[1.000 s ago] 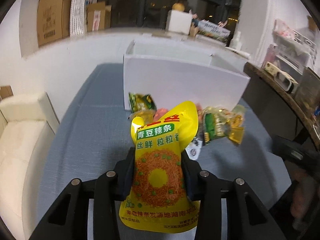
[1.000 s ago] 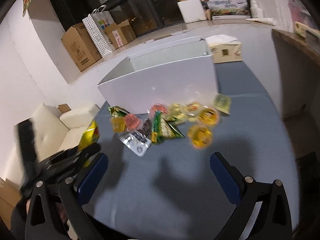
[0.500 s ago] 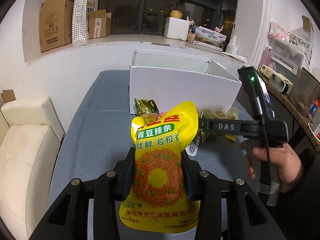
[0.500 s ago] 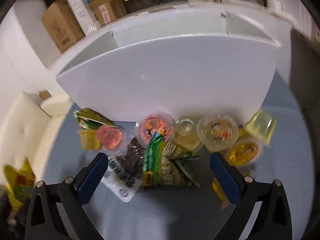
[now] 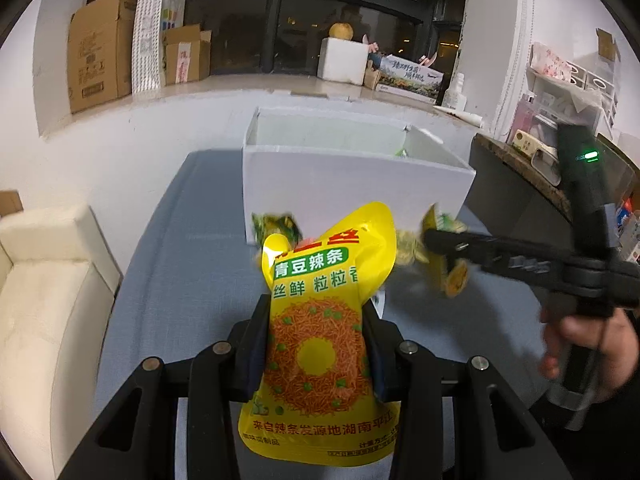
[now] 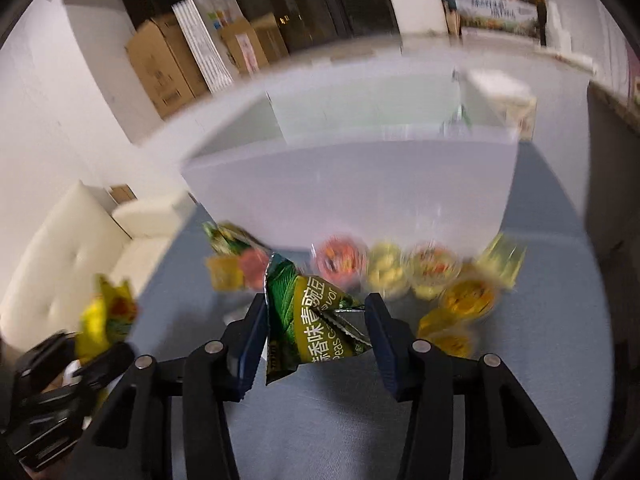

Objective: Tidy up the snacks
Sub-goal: 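Grasp the green-and-yellow spicy snack packet with the right tool, then drop the yellow bag into the white box while the right tool drops its packet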

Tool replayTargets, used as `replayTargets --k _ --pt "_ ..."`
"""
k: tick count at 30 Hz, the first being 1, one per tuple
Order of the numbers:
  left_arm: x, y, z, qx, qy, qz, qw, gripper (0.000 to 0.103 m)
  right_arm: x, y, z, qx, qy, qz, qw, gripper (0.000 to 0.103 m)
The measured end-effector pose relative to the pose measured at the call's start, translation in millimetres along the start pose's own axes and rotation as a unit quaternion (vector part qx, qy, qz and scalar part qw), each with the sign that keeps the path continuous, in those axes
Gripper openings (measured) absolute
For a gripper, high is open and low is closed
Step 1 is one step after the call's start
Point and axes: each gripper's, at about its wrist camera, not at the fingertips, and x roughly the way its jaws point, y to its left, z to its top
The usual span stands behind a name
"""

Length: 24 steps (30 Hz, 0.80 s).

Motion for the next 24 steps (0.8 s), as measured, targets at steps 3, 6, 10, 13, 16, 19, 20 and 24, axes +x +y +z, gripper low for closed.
replayTargets --k 3,6,10,13,16,19,20,24 --pt "0 -5 27 0.008 -0.017 -0.005 0.9998 0.045 -27 1 22 -0.007 -0.037 0.001 0.999 0.053" --pt "5 -11 61 0.014 -0.038 -0.007 0.9992 0.045 -43 -3 50 -0.014 -0.065 -0.011 0.998 0.053" --pt "27 -17 111 0.019 -0.046 -0.022 0.9985 0.045 -31 -6 86 -0.018 -0.078 -0.021 0.997 0.053" --pt "54 -21 148 0.020 -0.045 -0.025 0.9985 0.045 -12 -21 114 -0.014 -0.071 -0.031 0.997 0.053" --pt "86 -24 179 0.031 -0.034 -0.014 0.9988 0.045 7 -33 132 -0.011 -0.062 -0.040 0.997 0.053" --pt "118 -24 195 0.026 -0.010 -0.014 0.9995 0.049 24 -47 143 0.001 -0.052 -0.045 0.998 0.057" --pt "129 -25 196 0.026 0.004 -0.014 0.9996 0.061 29 -51 145 0.007 -0.049 -0.036 0.998 0.060" --pt "155 -25 191 0.043 0.024 0.025 0.9985 0.103 33 -62 145 0.014 -0.053 -0.050 0.997 0.103"
